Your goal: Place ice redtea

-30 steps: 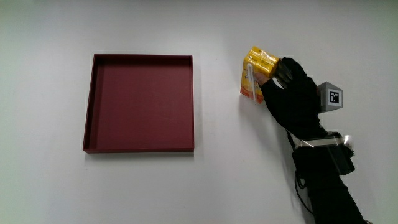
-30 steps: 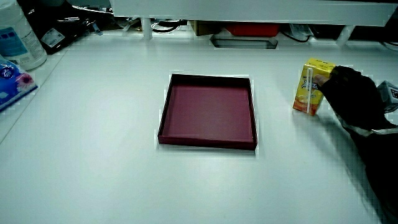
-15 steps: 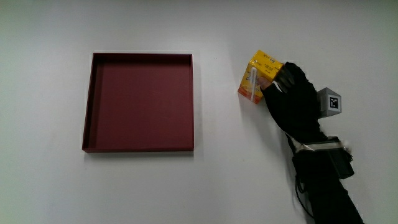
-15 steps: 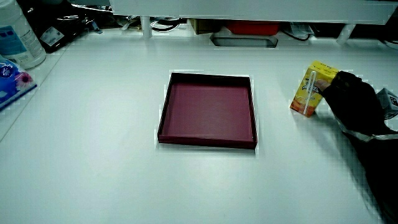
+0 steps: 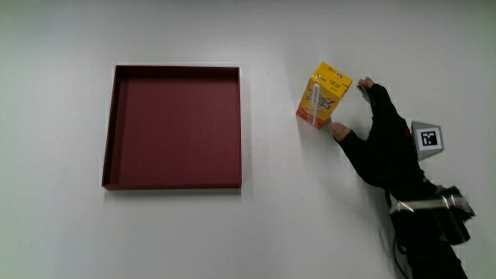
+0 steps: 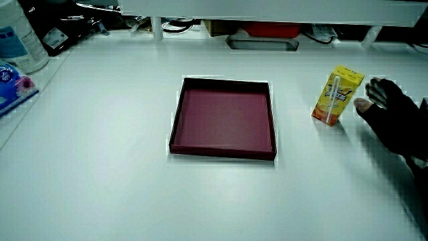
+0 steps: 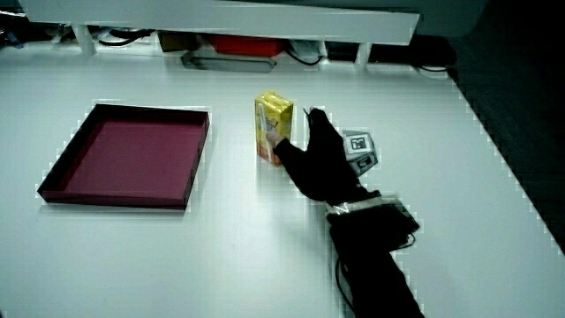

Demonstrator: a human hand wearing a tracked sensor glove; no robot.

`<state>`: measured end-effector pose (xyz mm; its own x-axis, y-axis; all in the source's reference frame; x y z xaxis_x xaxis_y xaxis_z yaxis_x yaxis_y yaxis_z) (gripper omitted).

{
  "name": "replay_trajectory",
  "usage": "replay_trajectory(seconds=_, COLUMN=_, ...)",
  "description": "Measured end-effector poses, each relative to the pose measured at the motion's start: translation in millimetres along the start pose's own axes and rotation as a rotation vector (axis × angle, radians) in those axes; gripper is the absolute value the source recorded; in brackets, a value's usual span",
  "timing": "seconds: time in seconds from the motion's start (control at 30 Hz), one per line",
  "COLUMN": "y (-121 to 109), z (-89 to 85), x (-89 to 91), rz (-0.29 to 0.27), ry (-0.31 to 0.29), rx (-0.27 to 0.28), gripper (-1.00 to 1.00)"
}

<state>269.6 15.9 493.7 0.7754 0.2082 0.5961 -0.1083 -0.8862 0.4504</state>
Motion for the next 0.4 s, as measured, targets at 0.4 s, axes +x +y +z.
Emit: replay_trajectory(seconds=0.4, y=-25.8, z=-45.0, x=50.4, rz=-0.150, ry=-0.414, rx=-0.033, gripper=-1.00)
